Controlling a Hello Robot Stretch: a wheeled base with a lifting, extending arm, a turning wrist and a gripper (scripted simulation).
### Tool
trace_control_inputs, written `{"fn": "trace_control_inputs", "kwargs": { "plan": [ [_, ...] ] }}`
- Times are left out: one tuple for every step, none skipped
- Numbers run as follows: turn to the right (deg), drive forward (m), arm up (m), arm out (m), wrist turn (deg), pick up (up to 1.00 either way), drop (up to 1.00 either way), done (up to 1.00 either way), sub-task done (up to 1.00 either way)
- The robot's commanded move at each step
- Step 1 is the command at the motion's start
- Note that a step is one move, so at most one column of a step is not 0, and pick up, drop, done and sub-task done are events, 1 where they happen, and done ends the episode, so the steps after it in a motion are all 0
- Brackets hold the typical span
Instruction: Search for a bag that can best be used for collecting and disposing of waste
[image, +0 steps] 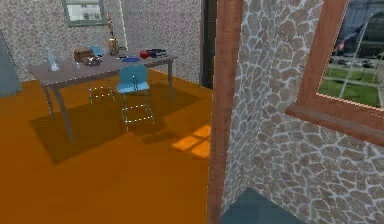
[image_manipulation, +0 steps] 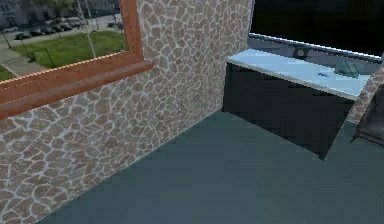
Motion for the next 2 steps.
{"fn": "trace_control_inputs", "kwargs": {
  "plan": [
    [-3.0, 0.0, 0.0, 0.0, 0.0, 0.0, 0.0, 0.0, 0.0],
    [0.0, 0.4, 0.0, 0.0, 0.0, 0.0, 0.0, 0.0, 0.0]
  ]
}}
